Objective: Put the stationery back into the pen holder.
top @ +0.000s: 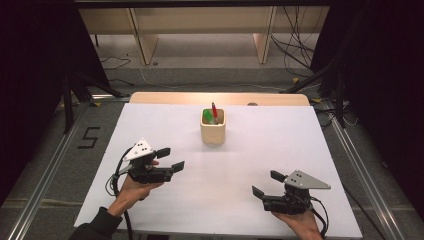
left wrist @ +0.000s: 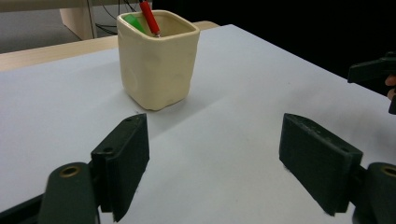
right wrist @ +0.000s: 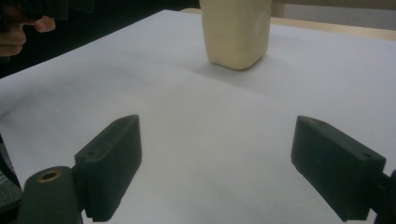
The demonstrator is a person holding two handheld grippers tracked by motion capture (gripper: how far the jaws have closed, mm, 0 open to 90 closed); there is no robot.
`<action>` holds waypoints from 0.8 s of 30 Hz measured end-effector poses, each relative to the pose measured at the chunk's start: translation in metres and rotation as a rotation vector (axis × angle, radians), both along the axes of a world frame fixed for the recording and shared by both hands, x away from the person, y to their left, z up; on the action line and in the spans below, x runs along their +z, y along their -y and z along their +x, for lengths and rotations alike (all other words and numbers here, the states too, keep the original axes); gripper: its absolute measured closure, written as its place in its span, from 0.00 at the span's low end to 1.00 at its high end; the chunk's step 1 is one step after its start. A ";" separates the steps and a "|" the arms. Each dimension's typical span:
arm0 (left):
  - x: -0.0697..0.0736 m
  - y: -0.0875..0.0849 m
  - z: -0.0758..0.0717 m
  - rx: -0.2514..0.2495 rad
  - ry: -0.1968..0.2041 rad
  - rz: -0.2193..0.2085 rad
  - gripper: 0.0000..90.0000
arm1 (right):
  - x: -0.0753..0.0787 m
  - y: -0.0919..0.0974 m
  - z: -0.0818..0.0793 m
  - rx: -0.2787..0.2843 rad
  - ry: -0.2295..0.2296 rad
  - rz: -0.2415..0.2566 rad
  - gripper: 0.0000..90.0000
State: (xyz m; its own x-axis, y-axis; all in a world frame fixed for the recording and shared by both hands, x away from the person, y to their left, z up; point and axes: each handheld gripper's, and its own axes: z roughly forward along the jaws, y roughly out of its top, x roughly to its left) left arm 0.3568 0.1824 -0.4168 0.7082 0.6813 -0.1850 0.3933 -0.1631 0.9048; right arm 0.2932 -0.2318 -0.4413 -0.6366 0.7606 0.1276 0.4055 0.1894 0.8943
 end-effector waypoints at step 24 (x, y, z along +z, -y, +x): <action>-0.013 -0.003 -0.028 -0.004 0.036 0.026 0.24 | -0.005 -0.001 -0.006 0.006 -0.012 -0.006 0.19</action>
